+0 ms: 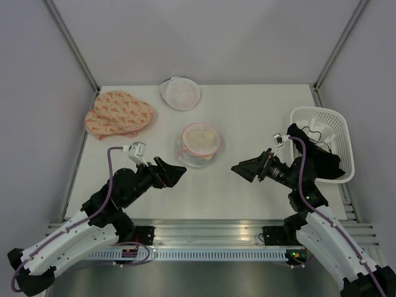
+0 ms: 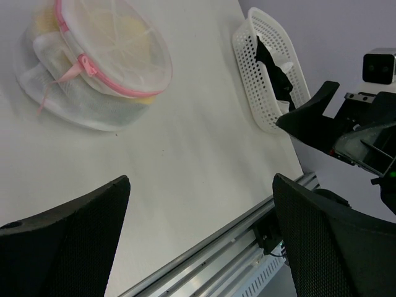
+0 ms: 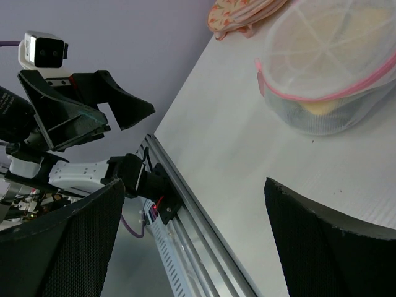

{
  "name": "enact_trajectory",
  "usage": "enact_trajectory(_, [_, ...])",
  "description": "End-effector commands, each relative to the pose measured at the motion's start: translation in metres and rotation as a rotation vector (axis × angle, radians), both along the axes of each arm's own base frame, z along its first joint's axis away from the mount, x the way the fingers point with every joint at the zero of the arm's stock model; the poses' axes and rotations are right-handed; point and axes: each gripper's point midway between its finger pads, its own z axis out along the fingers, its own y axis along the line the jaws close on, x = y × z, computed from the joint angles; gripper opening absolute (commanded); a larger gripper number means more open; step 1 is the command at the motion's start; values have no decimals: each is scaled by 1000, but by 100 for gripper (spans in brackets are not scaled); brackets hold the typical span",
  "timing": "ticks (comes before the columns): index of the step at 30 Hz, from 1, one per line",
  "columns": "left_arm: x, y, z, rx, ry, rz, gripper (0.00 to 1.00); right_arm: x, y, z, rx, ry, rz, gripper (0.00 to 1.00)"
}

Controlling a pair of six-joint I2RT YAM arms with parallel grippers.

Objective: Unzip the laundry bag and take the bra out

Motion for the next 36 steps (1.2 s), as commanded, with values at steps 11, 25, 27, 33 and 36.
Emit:
enact_trajectory(11, [78,4,2,83,88,140,100,-25,36,-2,-112,-54,69,98])
enact_trajectory(25, [204,-35,-38,78,148,-123,95,-49,38,-26,-187,-17,44,98])
enact_trajectory(27, [205,-42,-58,111,197,-189,90,-49,36,-27,-190,-11,36,98])
enact_trajectory(33, [211,-15,-101,280,377,-62,84,-47,31,-32,-208,0,4,98])
enact_trajectory(36, [206,-10,-105,294,393,-38,83,-46,31,-36,-220,5,2,98])
